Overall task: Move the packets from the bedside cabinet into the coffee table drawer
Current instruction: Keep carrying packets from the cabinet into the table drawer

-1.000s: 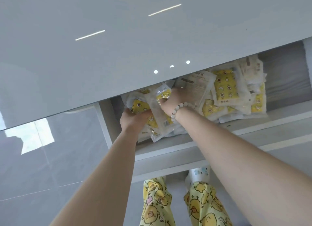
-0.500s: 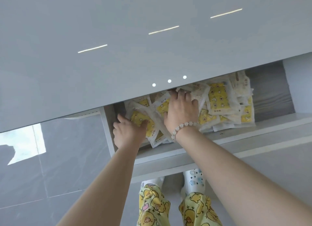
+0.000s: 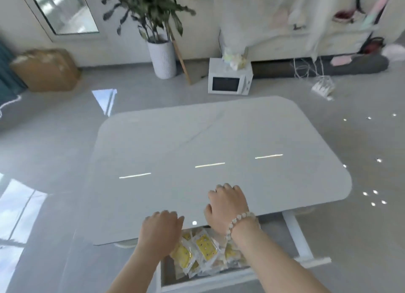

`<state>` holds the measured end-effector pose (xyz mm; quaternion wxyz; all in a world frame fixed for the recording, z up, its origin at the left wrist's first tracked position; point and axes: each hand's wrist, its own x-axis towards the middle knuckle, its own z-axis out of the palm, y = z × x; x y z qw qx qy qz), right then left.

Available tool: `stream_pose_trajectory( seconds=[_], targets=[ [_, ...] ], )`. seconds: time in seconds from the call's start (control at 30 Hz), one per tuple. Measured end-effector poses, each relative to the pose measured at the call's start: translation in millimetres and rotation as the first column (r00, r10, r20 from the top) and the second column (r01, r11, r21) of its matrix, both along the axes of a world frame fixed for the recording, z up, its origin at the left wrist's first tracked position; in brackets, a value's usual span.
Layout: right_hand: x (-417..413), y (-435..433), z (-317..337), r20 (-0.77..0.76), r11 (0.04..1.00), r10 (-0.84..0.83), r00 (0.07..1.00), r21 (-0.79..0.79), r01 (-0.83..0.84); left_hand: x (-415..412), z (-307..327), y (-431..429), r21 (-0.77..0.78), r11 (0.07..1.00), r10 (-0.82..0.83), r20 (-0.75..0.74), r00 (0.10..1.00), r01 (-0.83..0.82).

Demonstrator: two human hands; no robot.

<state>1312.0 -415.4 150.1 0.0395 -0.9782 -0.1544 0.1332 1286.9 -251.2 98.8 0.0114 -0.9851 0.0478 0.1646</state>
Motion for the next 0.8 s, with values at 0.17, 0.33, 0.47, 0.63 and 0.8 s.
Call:
stream_pose_trajectory(
  seconds=[0.17,0.33,0.47,0.63,0.8],
  targets=[
    [-6.0,18.8,108.6,0.220,0.994,0.018,0.975,0.105,-0.042,1.6,112.7,5.0,-0.033,0.996,0.091,0.227,0.970,-0.086],
    [-15.1,48.7,158.1,0.311,0.987,0.101,0.945,0.091,-0.136,-6.4,183.1,20.7,-0.012,0.990,0.137,0.357,0.924,-0.142],
    [-15.9,79.3,178.5,0.340,0.974,0.171,0.925,0.087,-0.211,-29.7,208.2,55.1,-0.036,0.962,0.261,0.414,0.872,-0.271],
    [-28.5,138.3,193.5,0.348,0.932,0.308,0.885,0.077,-0.354,-77.9,222.3,108.2,-0.019,0.882,0.439,0.402,0.803,-0.472],
    [-68.9,208.6,193.7,0.321,0.853,0.471,0.821,0.070,-0.517,-136.1,227.3,160.2,0.025,0.782,0.575,0.359,0.736,-0.623]
  ],
)
